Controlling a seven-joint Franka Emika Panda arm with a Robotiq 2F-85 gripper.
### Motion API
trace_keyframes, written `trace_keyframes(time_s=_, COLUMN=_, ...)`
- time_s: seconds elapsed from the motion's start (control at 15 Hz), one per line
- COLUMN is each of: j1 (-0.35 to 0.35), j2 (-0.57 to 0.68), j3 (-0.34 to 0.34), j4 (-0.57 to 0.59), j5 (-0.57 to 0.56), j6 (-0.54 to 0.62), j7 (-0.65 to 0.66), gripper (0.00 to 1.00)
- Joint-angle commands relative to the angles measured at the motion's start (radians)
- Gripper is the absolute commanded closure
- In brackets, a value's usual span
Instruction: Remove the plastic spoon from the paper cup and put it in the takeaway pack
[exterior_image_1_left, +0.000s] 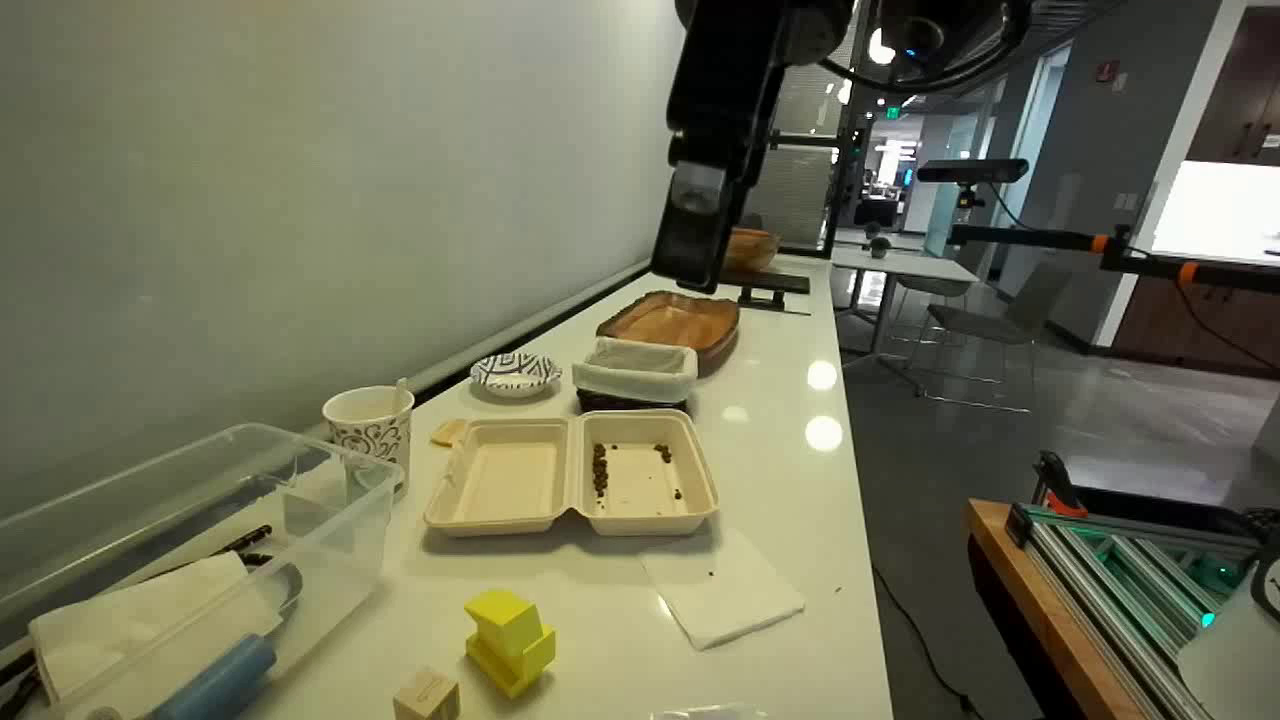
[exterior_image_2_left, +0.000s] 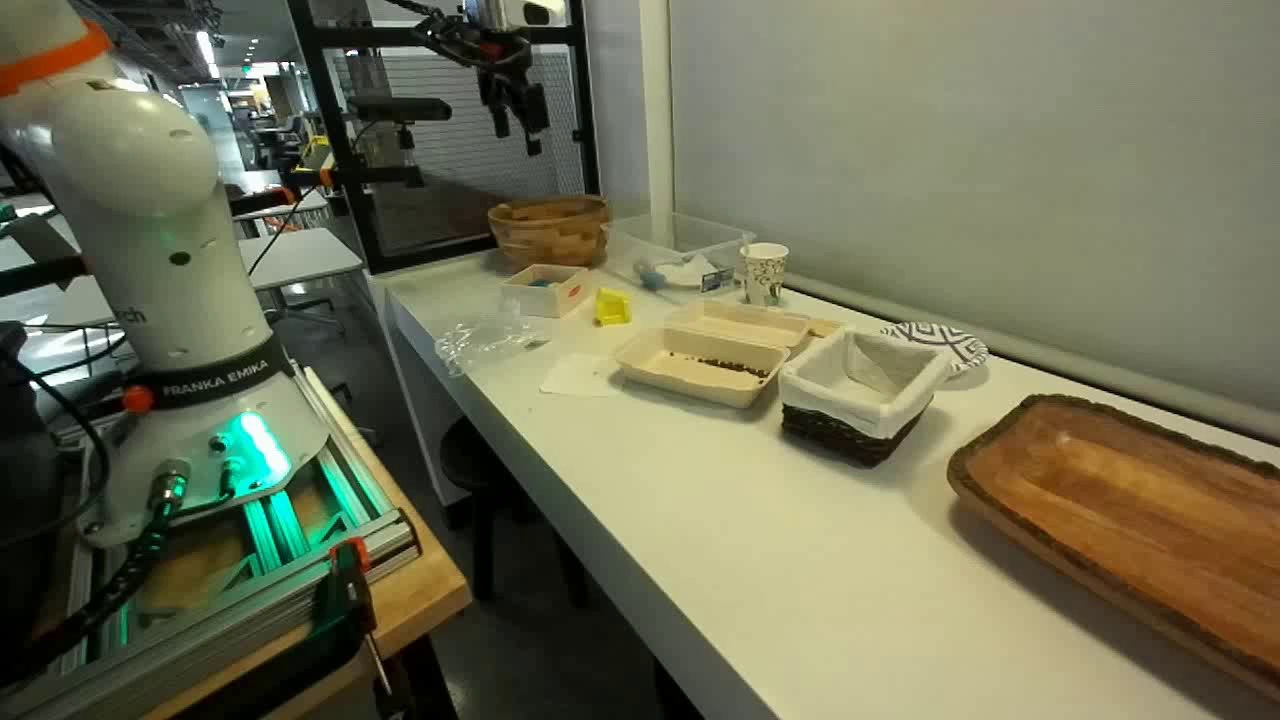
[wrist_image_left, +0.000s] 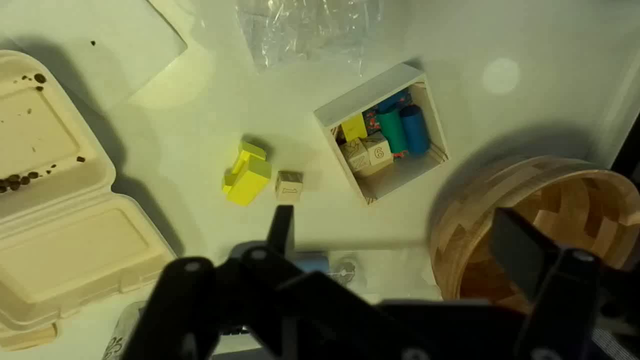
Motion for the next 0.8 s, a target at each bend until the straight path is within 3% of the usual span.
trace_keyframes(time_s=0.0, j1=-0.010, j2=0.000, j3=0.009, j4=0.002, j5=0.004, j6=-0.004, j7=-0.003, gripper=0.00)
trace_keyframes(time_s=0.2, j1=-0.010, j2=0.000, j3=0.009, j4=0.002, j5=0.004, j6=-0.004, j7=-0.003, gripper=0.00)
trace_keyframes(time_s=0.47, j1=-0.043, j2=0.100, j3=0.033, j4=0.023, j5=-0.018, j6=0.311, j7=0.060, gripper=0.00)
trace_keyframes(time_s=0.73, j1=-0.098, j2=0.289, j3=0.057, j4=0.116, j5=-0.096, j6=0.583, j7=0.177, gripper=0.00)
